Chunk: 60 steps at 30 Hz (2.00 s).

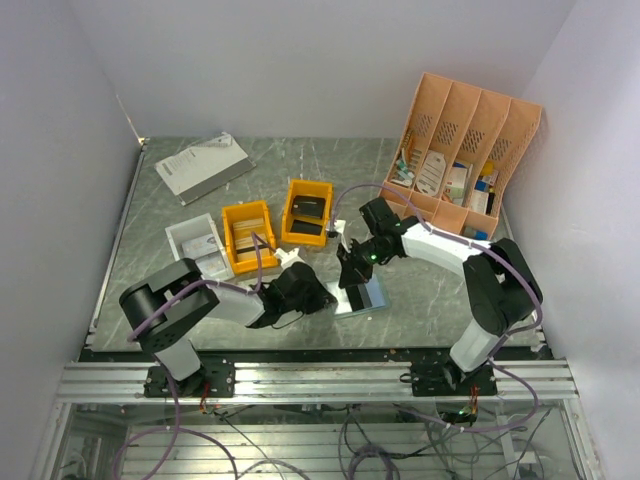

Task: Put the credit cards into the card holder
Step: Insert the credit card into the card holder.

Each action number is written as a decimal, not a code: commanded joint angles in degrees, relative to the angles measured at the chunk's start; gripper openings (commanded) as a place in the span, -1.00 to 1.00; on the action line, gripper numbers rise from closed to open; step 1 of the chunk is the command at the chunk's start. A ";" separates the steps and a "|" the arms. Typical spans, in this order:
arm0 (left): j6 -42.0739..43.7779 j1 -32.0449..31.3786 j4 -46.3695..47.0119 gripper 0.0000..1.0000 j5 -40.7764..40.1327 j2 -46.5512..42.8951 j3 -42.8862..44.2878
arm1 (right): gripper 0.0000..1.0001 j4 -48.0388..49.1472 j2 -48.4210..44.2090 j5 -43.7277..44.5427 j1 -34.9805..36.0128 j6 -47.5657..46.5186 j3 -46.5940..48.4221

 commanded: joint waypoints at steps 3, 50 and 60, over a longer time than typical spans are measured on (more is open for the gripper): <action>-0.63 0.81 6.65 -0.86 1.31 2.05 -2.33 | -1.00 5.37 1.98 2.65 1.63 7.16 -3.51; -1.84 1.10 11.35 -0.86 2.25 4.80 -4.84 | -1.00 3.53 -2.02 21.02 4.63 3.50 -5.93; -1.81 1.18 11.39 -0.86 2.34 4.57 -4.99 | -1.00 1.61 -3.62 20.68 1.77 0.79 -5.81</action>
